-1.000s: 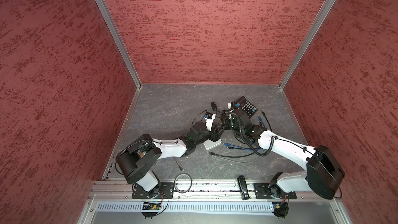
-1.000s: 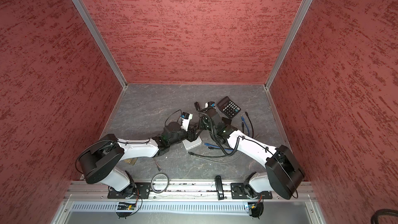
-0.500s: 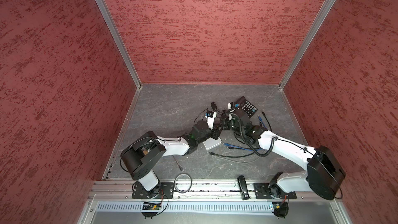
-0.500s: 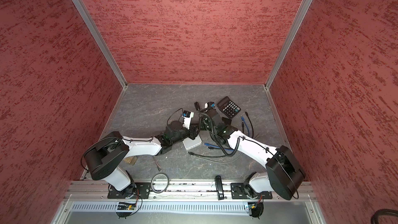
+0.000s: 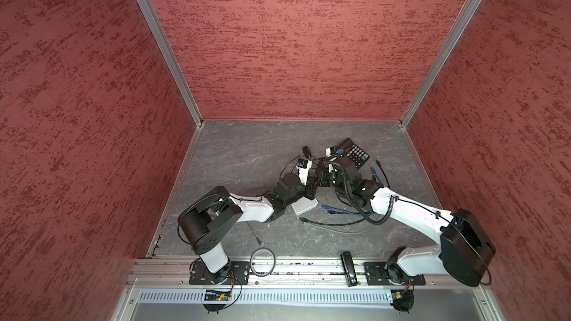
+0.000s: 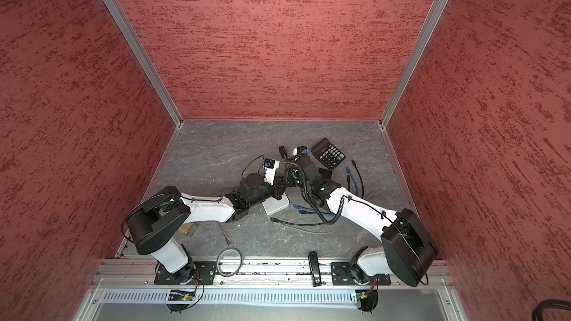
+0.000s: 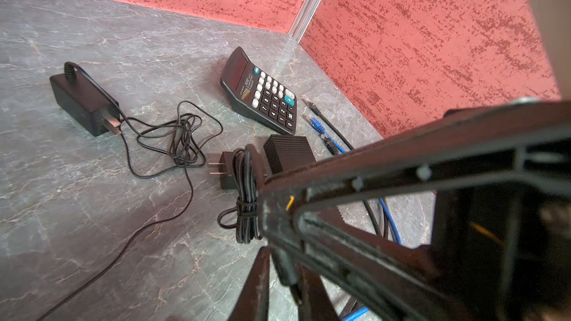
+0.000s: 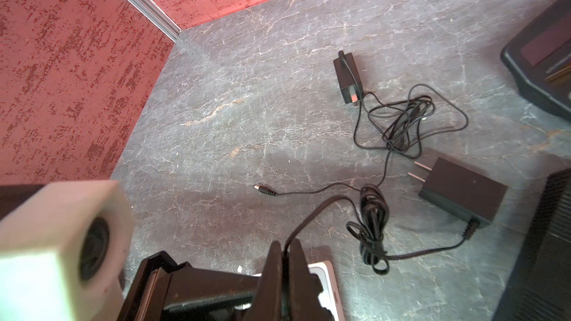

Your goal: Insert the plug into the switch port

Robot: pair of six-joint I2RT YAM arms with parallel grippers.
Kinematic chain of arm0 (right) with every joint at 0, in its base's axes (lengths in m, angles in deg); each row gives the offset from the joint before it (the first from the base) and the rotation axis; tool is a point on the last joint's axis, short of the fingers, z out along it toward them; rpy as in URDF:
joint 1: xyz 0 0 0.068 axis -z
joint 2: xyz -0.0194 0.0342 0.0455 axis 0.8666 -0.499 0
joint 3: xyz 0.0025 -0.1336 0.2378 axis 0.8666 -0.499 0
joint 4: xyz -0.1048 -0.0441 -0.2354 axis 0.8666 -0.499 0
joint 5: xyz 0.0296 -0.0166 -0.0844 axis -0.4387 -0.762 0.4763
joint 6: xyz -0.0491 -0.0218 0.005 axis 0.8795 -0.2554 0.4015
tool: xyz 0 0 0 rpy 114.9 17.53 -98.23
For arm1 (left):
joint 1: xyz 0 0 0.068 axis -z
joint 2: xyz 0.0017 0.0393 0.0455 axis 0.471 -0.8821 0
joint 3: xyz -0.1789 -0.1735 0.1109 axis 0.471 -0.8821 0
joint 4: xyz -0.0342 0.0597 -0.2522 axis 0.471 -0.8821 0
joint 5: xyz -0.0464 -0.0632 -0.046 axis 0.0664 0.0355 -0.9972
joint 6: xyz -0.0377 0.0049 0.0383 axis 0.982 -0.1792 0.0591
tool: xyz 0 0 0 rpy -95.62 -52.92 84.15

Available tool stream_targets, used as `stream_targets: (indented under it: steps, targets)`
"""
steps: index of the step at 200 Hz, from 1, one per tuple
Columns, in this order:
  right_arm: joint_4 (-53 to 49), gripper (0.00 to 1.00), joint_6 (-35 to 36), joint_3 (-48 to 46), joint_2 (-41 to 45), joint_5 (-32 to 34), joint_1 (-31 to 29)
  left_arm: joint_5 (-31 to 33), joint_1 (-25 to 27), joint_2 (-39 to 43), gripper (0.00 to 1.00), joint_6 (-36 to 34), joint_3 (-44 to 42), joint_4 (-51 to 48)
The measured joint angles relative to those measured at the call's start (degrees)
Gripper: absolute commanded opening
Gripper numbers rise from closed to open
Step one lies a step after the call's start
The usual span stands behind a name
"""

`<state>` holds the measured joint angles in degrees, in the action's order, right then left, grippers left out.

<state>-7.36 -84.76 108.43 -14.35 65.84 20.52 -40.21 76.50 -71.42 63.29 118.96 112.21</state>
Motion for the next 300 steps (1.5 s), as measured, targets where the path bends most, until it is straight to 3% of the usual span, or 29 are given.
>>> stream_targets:
  steps: [94,120,150,238,300]
  targets:
    - [0.7,0.00,0.0,0.0,0.1,-0.2,0.0,0.5,0.1,-0.3,0.00,0.3,0.0,0.7]
    - [0.4,0.22,-0.3,0.0,0.4,-0.3,0.0,0.5,0.1,-0.6,0.00,0.1,0.0,1.4]
    - [-2.2,0.32,-1.6,0.2,0.8,-0.3,0.2,0.5,0.1,-0.9,0.00,-0.4,0.0,2.1]
    - [-10.8,0.28,-3.5,6.3,0.6,-8.6,5.7,3.2,3.5,-0.9,0.00,-6.6,0.0,-0.4]
    - [-16.1,0.25,-3.3,7.9,0.0,-9.8,5.7,6.0,4.3,-0.9,0.00,-9.4,0.0,-0.7]
